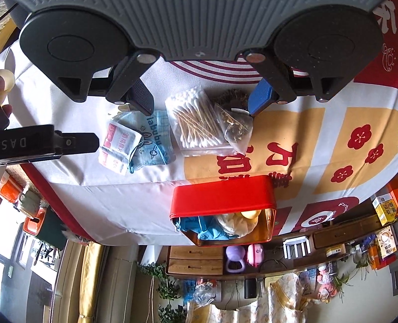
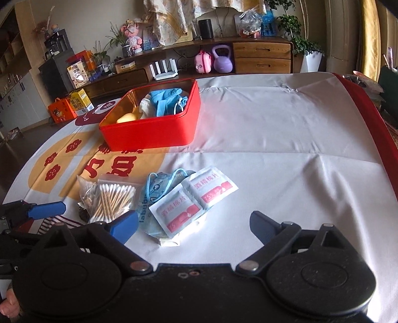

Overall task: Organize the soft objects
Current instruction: 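Grasp the clear cotton swab bag with the left tool while the right tool grasps a wipe packet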

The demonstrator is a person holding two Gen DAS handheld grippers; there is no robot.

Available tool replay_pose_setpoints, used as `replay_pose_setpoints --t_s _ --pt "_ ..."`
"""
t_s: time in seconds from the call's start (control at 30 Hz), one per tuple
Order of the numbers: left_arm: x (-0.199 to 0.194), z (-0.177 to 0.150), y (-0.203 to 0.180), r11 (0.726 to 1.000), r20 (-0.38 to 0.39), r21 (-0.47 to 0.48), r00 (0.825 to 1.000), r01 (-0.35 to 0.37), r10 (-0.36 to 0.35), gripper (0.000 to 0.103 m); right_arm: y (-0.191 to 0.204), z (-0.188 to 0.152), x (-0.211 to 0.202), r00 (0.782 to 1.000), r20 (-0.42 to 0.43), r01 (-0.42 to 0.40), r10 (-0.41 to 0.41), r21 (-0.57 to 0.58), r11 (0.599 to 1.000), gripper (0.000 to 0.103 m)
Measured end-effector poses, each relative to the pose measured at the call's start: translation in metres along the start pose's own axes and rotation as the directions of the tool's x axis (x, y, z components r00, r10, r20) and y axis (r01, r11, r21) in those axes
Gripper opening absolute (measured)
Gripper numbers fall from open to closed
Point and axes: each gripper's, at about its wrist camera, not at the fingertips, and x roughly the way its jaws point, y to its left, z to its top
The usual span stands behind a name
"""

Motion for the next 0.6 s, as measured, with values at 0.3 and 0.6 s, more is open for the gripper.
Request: replay_pose_setpoints --t_s 0.3,0.6 --pt "0.011 -0.01 -0.01 1.0 0.004 0.012 1.0 0.003 -0.003 0.083 0.007 0.003 0.02 0.999 -0.037 -0.02 0.017 -0.099 0.995 0.092" --pt "0.022 -0.011 -0.022 0.999 0.009 0.054 1.0 0.005 -0.006 0.082 0.002 0.01 0.037 0.998 -0.062 -0.037 0.031 -0.103 0.994 0.086"
